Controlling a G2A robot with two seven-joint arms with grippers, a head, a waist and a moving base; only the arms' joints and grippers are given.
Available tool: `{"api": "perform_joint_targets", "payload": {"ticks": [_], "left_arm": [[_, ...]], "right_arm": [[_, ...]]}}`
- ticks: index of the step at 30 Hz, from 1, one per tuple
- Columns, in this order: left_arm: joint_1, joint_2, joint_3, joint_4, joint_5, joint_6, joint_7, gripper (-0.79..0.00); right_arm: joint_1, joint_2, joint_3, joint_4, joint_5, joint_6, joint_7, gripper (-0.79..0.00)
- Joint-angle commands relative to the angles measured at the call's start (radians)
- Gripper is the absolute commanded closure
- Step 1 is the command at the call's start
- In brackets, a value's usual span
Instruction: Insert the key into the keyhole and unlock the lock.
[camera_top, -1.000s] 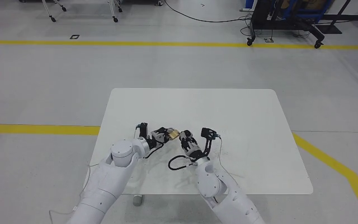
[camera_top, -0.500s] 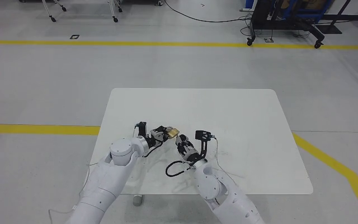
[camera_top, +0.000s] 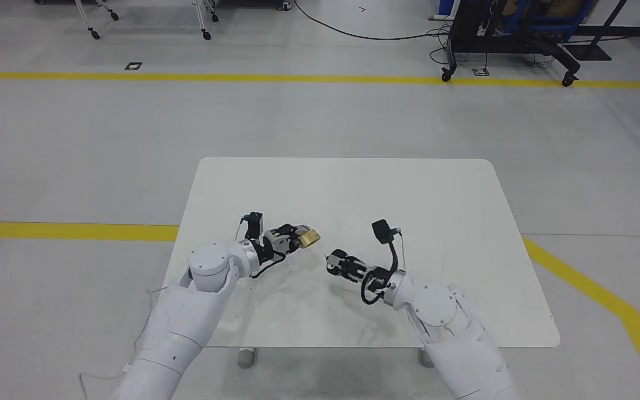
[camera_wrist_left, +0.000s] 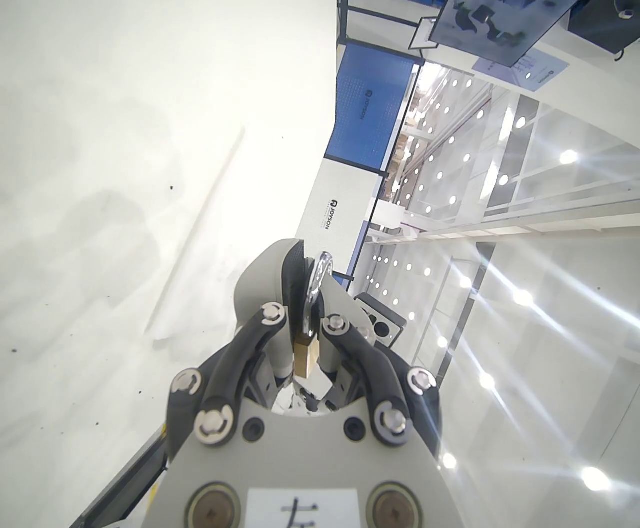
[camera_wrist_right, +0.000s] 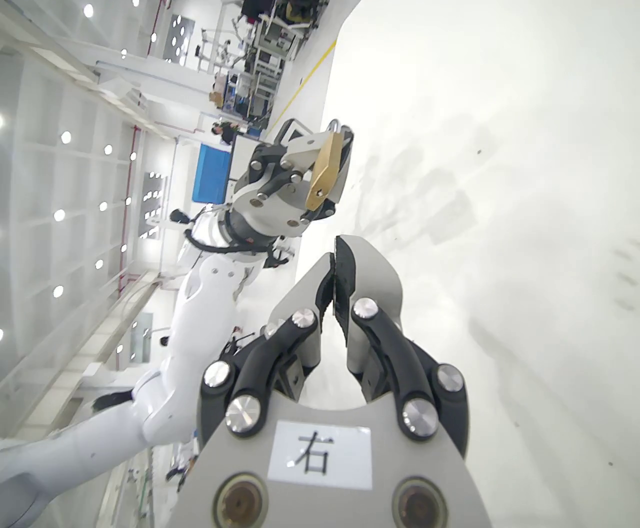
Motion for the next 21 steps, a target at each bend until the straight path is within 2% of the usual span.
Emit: {"api": "perform_joint_targets", "payload": {"ticks": [1,7,21], "left_arm": [[0.002,0.001,0.005,-0.004,0.011,-0.009,-0.004,0.000],[-0.002,0.003,0.024,-0.010,0.038,-0.024,-0.054,0.000],[-0.003,0.003,0.046,-0.008,0.044,-0.029,-0.059,0.000]], "right_arm": [[0.002,0.005,0.009,-0.001,0.042,-0.006,0.055,0.000],[0.015,0.012,0.002,0.015,0.048,0.012,0.072,0.000],[0.040,0.015,-0.052,0.047,0.049,0.024,-0.009,0.000]]}}
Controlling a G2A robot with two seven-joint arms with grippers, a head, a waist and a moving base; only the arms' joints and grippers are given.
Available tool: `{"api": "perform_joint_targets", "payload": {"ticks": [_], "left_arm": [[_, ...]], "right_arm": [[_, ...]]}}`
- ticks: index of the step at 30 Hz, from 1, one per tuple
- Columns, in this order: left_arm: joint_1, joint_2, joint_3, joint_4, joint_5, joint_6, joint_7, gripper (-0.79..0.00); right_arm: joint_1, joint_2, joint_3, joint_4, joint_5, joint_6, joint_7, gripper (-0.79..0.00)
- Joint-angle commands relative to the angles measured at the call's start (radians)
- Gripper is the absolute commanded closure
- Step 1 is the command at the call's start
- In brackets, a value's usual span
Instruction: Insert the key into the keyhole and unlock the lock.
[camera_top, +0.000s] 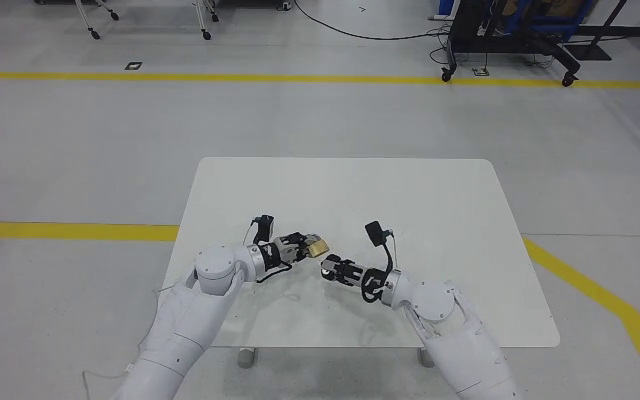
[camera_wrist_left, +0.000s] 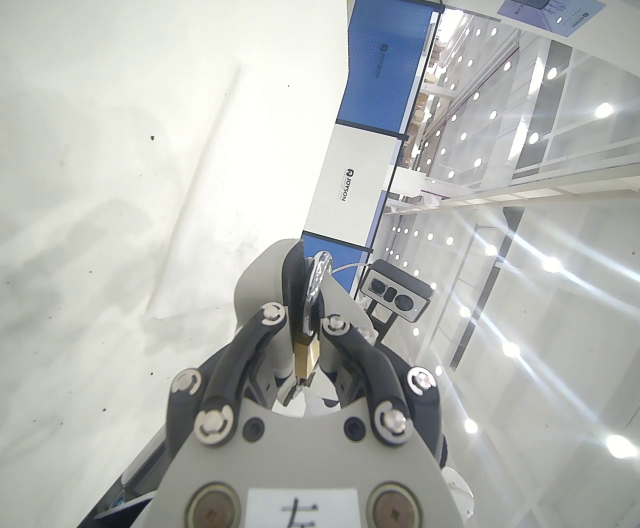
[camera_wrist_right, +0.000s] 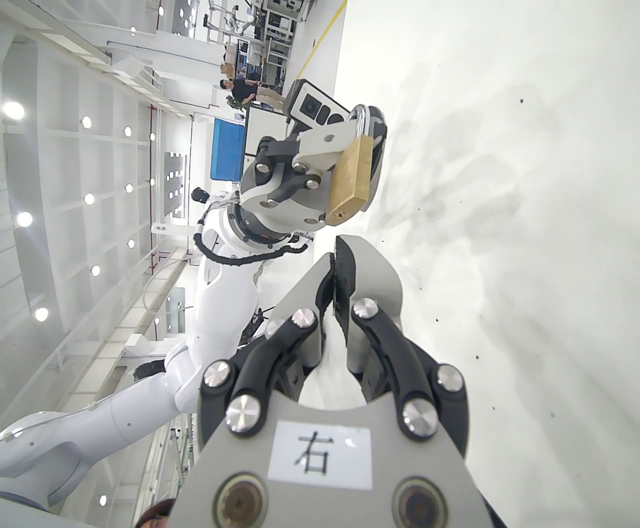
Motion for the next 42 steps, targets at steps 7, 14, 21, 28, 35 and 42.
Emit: {"api": "perform_joint_targets", "payload": {"ticks": [7,14,21,28,35,42], "left_arm": [[-0.002,0.000,0.000,0.006,-0.011,0.009,0.016,0.000],[-0.004,0.001,0.000,0.008,-0.018,0.015,0.014,0.000],[-0.007,0.002,0.003,0.010,-0.022,0.017,0.003,0.000],[-0.009,0.003,0.006,0.011,-0.026,0.014,-0.001,0.000],[-0.005,0.002,0.004,0.010,-0.037,0.026,0.041,0.000],[0.009,-0.003,-0.012,-0.001,-0.085,0.027,0.126,0.000]], "right_arm": [[0.005,0.002,-0.010,0.009,0.008,0.012,-0.067,0.000],[0.008,0.004,-0.016,0.013,0.026,0.019,-0.094,0.000],[0.016,0.006,-0.025,0.022,0.038,0.024,-0.114,0.000],[0.021,0.008,-0.032,0.026,0.046,0.039,-0.141,0.000],[0.018,0.009,-0.042,0.018,0.039,0.047,-0.187,0.000],[0.003,0.004,-0.053,-0.013,0.060,0.089,-0.289,0.000]]}}
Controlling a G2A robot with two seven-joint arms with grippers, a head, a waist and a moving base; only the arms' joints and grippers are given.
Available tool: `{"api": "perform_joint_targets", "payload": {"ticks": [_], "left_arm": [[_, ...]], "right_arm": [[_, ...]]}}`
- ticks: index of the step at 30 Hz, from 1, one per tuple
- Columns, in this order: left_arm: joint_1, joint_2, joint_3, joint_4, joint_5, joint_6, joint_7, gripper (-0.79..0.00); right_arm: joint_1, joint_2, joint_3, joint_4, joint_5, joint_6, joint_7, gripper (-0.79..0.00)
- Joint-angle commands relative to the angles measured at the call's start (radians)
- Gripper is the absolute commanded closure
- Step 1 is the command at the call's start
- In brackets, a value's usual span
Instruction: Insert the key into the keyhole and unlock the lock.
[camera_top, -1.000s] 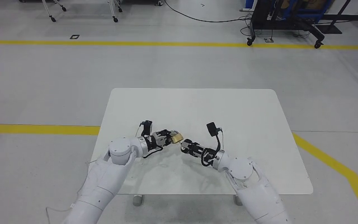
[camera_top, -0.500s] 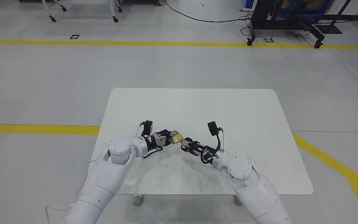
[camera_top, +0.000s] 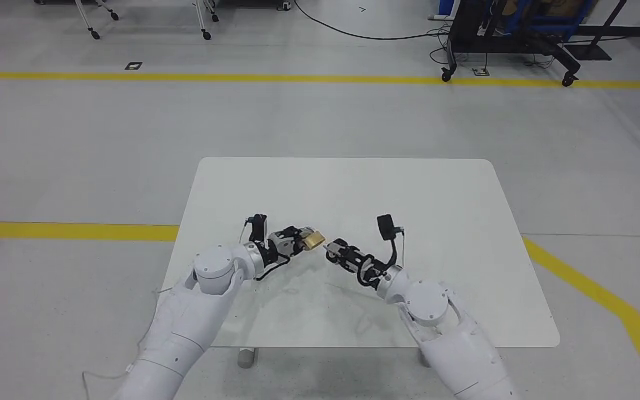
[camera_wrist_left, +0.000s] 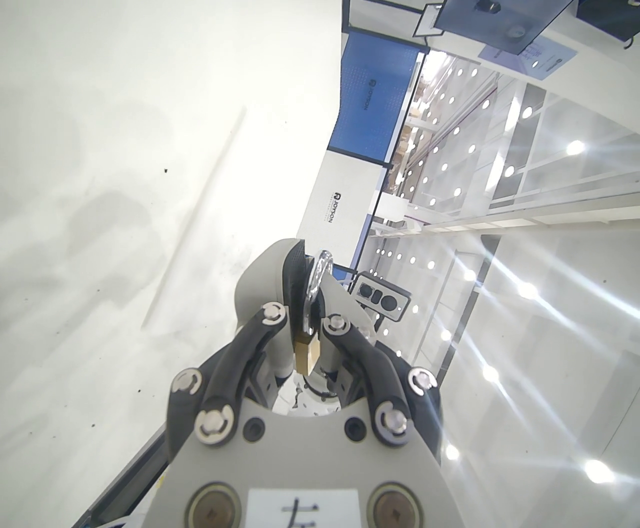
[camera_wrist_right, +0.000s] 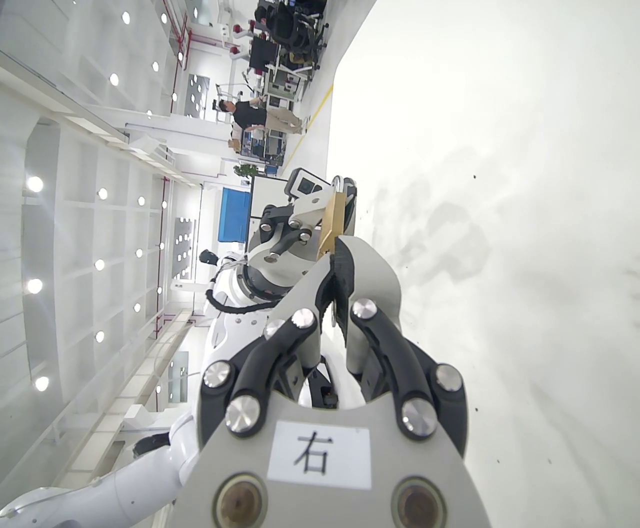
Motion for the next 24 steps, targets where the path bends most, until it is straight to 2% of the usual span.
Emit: {"api": "perform_joint_targets", "payload": {"ticks": [1,12,24], "left_arm": [[0.003,-0.001,-0.001,-0.005,-0.007,0.002,0.017,0.000],[0.008,-0.003,0.009,-0.014,-0.004,0.016,0.034,0.000],[0.003,-0.005,0.011,-0.009,-0.012,0.019,0.040,0.000]], "right_arm": [[-0.003,-0.002,-0.008,-0.008,-0.003,0.009,-0.027,0.000],[0.003,-0.013,-0.063,0.004,-0.011,0.020,-0.122,0.000],[0.011,-0.015,-0.068,0.015,-0.003,0.019,-0.155,0.000]]}}
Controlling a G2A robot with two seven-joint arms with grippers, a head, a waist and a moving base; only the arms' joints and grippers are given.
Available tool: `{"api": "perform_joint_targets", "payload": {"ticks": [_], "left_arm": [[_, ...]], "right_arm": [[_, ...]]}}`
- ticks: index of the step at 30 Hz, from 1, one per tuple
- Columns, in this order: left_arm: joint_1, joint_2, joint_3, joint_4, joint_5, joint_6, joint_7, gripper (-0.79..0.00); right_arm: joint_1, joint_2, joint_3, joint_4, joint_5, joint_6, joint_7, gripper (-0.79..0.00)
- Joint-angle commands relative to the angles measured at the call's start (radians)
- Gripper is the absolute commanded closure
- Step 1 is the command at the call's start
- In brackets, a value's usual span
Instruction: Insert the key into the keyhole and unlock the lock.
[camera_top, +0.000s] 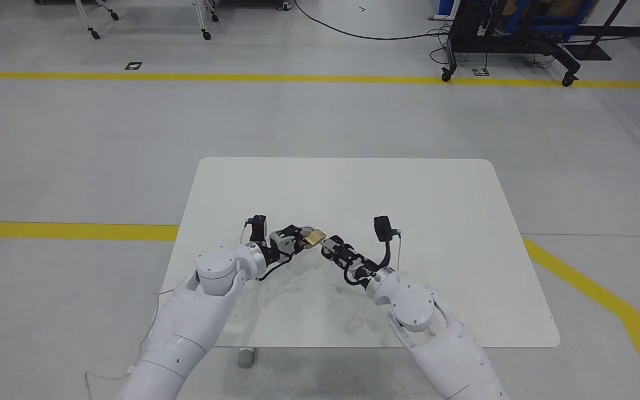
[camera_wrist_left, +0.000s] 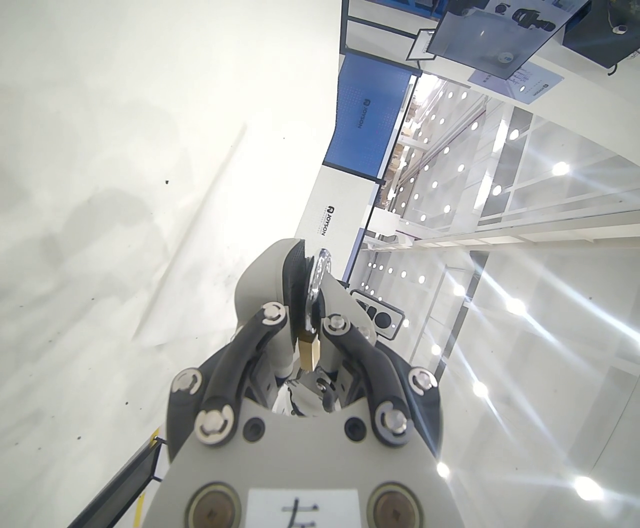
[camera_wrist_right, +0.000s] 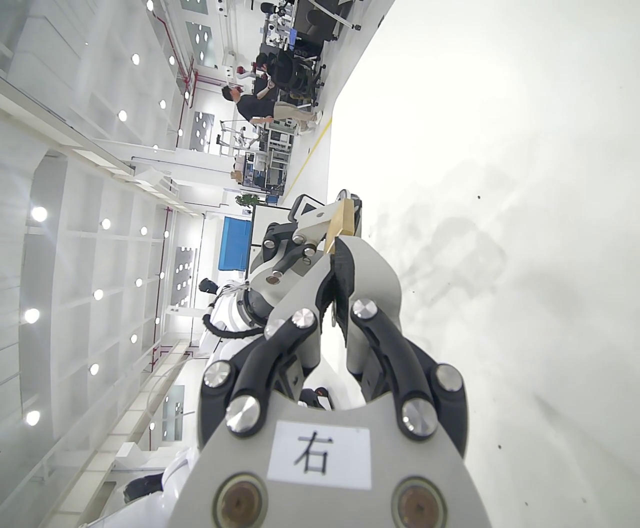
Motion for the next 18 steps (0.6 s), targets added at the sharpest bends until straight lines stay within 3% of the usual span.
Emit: {"api": "perform_joint_targets", "payload": {"ticks": [1,18], "left_arm": [[0.000,-0.001,0.003,-0.001,0.000,-0.001,0.000,0.000],[0.004,-0.002,0.010,-0.002,-0.001,-0.009,-0.007,0.000]], "right_arm": [[0.000,0.000,0.000,0.001,0.004,0.000,-0.004,0.000],[0.007,-0.007,-0.006,0.005,0.050,0.034,-0.051,0.000]]}}
